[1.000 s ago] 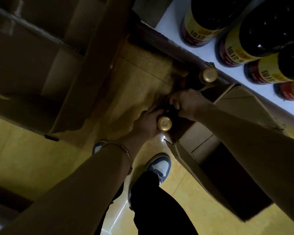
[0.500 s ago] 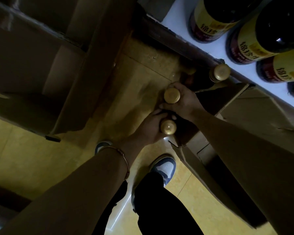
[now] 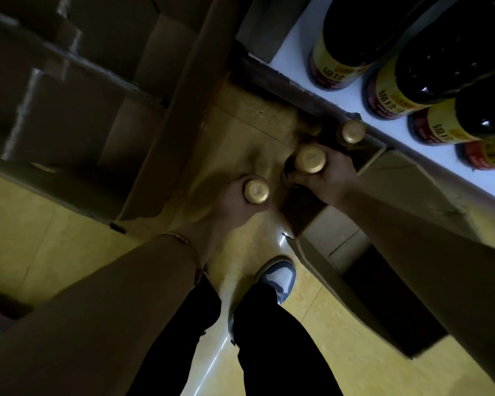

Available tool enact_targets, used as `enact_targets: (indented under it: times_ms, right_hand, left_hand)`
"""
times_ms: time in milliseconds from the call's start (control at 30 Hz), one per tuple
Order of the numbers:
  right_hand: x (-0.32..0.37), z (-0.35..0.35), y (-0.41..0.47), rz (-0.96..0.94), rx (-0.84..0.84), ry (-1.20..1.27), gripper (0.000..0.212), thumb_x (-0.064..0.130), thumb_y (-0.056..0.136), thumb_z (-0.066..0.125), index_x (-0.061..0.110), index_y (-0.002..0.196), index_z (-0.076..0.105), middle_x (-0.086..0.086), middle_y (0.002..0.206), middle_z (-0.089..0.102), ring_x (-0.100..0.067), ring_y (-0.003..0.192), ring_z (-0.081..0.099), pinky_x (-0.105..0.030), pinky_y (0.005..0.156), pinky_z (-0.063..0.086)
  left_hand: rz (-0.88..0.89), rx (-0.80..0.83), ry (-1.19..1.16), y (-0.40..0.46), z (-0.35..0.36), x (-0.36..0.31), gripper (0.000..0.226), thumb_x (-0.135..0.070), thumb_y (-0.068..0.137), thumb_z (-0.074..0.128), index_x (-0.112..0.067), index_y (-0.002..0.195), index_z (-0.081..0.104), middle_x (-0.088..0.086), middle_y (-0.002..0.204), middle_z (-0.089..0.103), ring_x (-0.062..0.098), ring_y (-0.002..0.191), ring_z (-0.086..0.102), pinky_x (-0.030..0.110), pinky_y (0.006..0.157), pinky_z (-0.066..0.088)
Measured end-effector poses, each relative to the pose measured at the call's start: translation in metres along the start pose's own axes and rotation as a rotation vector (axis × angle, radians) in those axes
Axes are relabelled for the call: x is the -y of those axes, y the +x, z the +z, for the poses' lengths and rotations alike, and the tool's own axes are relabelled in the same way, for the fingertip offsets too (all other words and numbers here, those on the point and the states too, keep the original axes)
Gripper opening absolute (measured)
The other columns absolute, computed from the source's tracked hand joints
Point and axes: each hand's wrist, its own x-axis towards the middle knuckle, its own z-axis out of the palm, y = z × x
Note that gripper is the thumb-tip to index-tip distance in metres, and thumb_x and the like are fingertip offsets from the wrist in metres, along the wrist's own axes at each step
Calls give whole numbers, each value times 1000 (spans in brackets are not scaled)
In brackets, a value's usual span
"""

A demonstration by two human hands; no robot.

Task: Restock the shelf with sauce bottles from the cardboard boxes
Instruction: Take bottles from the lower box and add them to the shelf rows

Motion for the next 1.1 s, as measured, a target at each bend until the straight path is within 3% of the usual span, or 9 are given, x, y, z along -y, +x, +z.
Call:
enact_targets:
  times_ms: [200,267,367,433,500,700,833,1033,1100]
  right_hand:
    - [66,-50,-54,-102,-35,28,44,14,78,79,12,118,64,7,105,58,-5,101,50,-2,66,33]
    - [95,-72,-74,-139,-45,45,37,12,76,81,10,110,67,6,96,62,-4,93,54,-3,65,35]
    - [145,-110,-111,-203,-79,71,28,10,75,81,16,97,65,13,83,60,6,80,52,0,67,40]
    - [177,-136,-140,-239,-125,78,29,14,75,82,22,96,64,9,89,65,4,84,56,-8,73,45]
    - [207,-160,-171,-270,-189,81,31,18,74,82,18,102,68,4,97,69,-3,89,62,-18,80,48]
    - [303,-226,-265,-330,-402,109,30,31,73,81,14,97,73,0,99,75,-6,91,66,-27,80,51]
    - [360,-259,-324,-358,-507,79,43,50,71,75,12,92,73,-3,87,75,-18,83,69,-47,76,55]
    - [435,-310,-397,-402,-739,50,62,65,64,63,5,78,71,-12,74,71,-27,74,67,-50,67,53]
    - [456,-326,-418,-421,-801,35,60,62,66,67,2,74,69,-14,72,70,-27,72,66,-50,65,52]
  left_hand:
    - [-19,66,98,-35,-65,-81,77,-62,49,80,-13,106,62,7,106,66,23,99,65,46,90,53]
    - [-13,61,62,-53,-83,-114,71,-61,51,82,-17,103,63,2,103,68,20,97,67,43,88,54]
    - [75,49,103,-87,-107,-173,58,-42,64,85,-16,111,64,-5,118,64,8,115,58,14,92,42]
    - [184,56,139,-112,-122,-213,48,-29,70,84,-12,111,65,-4,119,65,7,115,58,4,88,38]
    - [251,62,124,-139,-137,-256,43,-27,69,85,-13,105,67,-2,113,68,5,110,61,9,88,42]
    - [617,68,234,-213,-187,-384,58,-67,65,71,-12,86,71,2,91,75,11,91,70,33,80,57]
    - [856,76,331,-247,-217,-461,34,-49,72,71,-19,89,74,-2,89,75,6,81,71,36,71,58]
    - [1181,82,384,-292,-256,-564,36,-47,77,66,-13,73,74,-2,72,73,12,66,70,37,59,55]
    - [1249,79,349,-305,-267,-599,45,-48,76,65,-5,65,70,8,65,70,24,62,68,41,56,53]
